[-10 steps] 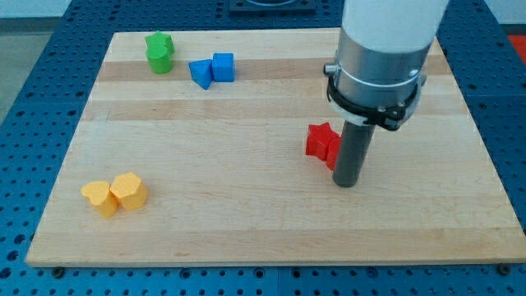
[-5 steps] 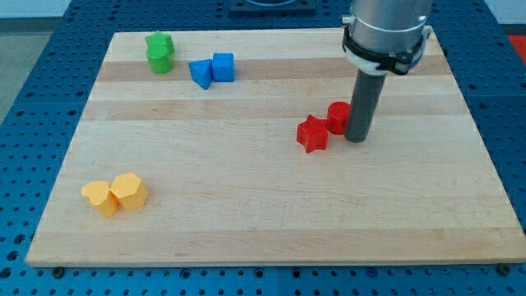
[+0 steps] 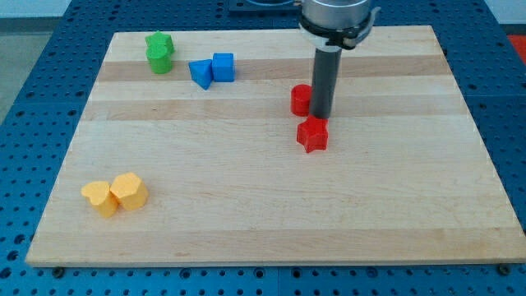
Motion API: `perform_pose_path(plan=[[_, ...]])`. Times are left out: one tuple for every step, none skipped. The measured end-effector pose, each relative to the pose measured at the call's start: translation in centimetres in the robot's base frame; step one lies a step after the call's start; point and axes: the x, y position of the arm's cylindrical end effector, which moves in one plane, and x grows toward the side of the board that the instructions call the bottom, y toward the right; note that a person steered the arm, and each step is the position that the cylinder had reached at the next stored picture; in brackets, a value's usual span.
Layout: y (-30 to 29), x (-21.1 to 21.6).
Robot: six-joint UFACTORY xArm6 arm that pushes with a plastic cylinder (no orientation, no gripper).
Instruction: Move the red circle to the top center of the board
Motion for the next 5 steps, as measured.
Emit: perform_pose_path(plan=[[-1.7, -0.5], [-3.2, -1.8], [-3.5, -3.3], [-3.6, -5.9], [-4.3, -8.6]])
